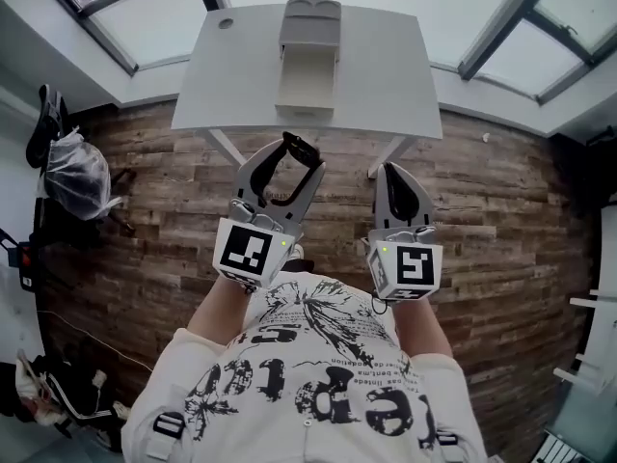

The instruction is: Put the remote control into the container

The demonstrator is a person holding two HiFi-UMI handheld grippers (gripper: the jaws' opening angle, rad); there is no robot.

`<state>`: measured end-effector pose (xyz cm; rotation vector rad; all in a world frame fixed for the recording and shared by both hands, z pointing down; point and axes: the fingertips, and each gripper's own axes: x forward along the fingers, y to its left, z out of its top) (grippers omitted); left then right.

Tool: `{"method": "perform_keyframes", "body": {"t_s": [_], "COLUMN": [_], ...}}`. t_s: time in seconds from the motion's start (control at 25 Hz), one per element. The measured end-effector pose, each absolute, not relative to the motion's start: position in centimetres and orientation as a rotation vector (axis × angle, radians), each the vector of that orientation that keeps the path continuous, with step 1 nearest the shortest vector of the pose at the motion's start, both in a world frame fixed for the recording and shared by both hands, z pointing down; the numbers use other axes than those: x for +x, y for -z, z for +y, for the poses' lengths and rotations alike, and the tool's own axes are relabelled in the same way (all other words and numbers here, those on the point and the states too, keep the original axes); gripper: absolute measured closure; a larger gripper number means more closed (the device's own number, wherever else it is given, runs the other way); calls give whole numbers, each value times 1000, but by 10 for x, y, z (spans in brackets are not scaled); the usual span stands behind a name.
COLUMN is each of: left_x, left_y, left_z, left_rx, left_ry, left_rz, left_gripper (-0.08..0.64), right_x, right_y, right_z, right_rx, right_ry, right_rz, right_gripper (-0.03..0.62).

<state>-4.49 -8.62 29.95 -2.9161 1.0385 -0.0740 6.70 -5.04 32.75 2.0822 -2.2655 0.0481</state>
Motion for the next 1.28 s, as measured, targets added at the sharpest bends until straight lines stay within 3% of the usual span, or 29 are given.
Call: {"method": "perform_keyframes", "body": {"t_s": [0.48, 1.28], "left_x": [-90, 19], "left_y": [-325, -320], "left_z": [-211, -327], "left_rx": [-2984, -2726], "left_ry": [142, 180], "left_rz": [1064, 1614], "left_gripper": [327, 327], "right_x": [41, 184], "right_y": [-349, -338], "right_z": [-169, -331], "right_rx": [2114, 1733], "right_ry": [-151, -92], "right_rz": [-2171, -2503], "right_gripper": [589, 588]}}
